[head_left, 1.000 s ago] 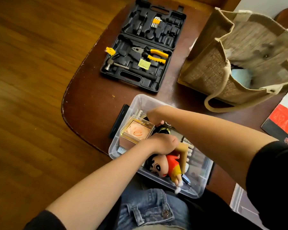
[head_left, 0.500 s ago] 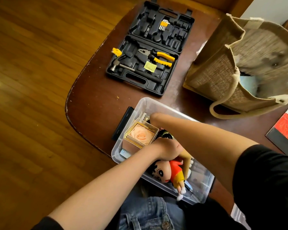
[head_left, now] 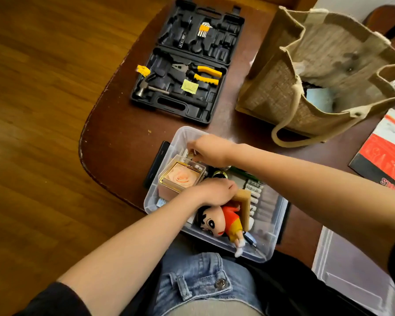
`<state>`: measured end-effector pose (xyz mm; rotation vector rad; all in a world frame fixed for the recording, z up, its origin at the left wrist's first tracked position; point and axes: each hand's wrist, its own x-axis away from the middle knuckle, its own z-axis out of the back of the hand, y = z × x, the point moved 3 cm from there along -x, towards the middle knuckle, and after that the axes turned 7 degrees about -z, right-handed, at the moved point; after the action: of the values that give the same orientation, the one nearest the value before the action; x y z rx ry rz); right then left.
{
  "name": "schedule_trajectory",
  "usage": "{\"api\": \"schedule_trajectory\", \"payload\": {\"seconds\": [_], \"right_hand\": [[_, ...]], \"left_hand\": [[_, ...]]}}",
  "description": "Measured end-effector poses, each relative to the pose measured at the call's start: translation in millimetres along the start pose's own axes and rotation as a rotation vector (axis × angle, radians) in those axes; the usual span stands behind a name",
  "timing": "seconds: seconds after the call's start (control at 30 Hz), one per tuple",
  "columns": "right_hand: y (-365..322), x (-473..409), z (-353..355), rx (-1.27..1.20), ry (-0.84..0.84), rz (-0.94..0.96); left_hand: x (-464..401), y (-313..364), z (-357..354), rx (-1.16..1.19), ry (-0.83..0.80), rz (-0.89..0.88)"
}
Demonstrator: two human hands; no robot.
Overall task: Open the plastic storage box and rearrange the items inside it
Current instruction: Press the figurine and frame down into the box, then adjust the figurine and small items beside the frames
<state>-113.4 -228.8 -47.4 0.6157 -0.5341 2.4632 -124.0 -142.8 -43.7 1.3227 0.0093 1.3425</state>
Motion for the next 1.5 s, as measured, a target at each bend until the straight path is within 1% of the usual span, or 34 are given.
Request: {"api": "schedule_trajectory", "payload": {"seconds": [0.13,0.17,0.2,0.23,0.3,0.37,0.4,0.53,0.63,0.9,1.07,1.27,1.5], "right_hand": [[19.4,58.4,21.9,-0.264,0.306,-0.098],[27.6,76.0,24.7,-0.337,0.352,-0.122],[35.3,92.3,25.3,-0.397,0.355,-0.149],[43.7,109.3,23.1,-0.441,0.321,-0.179],[57.5,138.4,12.8,-0.473,0.18,-0.249],[64.0,157.0,-3.6,-0.461,-0.001,-0.317],[64.8,161.6,-13.4,-0.425,-0.053,-0.338],[59.1,150.6,-53.5,-0.17,-0.107,-0.399],[56.4,132.0,-86.2,-0.146,-0.179,-0.47],[57.4,103.5,-126.6,-0.218,-0.193,-0.564],[50.5,101.1,-137.6,-0.157,-0.228,-0.565],[48.8,100.6,-137.8,-0.118,-0.165,-0.589],[51.1,98.0,-138.0,-0.096,-0.145,-0.611]], "left_hand": [[-17.8,-13.6,-11.0,-0.118,-0.018,-0.036],[-22.2,-16.4,-12.0,-0.145,-0.017,-0.043],[-24.0,-18.1,-11.9,-0.154,-0.016,-0.04],[-26.6,-18.9,-12.3,-0.163,-0.023,-0.048],[-30.2,-17.6,-12.9,-0.156,-0.022,-0.076],[-32.1,-16.4,-13.4,-0.14,-0.019,-0.087],[-33.0,-15.8,-13.9,-0.135,-0.016,-0.085],[-35.5,-17.6,-14.3,-0.117,0.011,-0.074],[-34.6,-19.3,-14.4,-0.115,0.015,-0.072],[-35.3,-23.2,-14.7,-0.091,0.03,-0.087],[-34.6,-24.2,-15.4,-0.062,0.03,-0.098],[-35.8,-24.8,-14.7,-0.038,0.024,-0.086],[-35.7,-25.8,-14.4,-0.034,0.019,-0.083]]}}
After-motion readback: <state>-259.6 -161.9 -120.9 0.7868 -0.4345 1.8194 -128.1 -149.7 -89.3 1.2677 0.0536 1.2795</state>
